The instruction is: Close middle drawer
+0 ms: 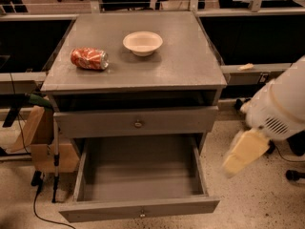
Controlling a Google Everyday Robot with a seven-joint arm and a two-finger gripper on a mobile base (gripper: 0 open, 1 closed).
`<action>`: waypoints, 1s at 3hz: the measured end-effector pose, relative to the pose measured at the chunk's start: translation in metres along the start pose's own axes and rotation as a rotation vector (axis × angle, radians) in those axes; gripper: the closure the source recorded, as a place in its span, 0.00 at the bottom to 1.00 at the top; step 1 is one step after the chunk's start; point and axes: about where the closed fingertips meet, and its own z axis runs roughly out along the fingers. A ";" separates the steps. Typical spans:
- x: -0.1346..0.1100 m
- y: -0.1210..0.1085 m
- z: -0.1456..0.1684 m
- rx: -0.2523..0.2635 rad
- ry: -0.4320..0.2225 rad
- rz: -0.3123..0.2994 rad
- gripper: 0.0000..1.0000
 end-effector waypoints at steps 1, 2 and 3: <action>0.001 0.037 0.084 -0.138 -0.051 0.244 0.00; 0.007 0.079 0.179 -0.302 -0.059 0.503 0.00; 0.013 0.081 0.200 -0.301 -0.063 0.572 0.00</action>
Offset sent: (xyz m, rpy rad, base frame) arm -0.0522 0.1318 -0.3046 0.4710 0.6328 -0.6510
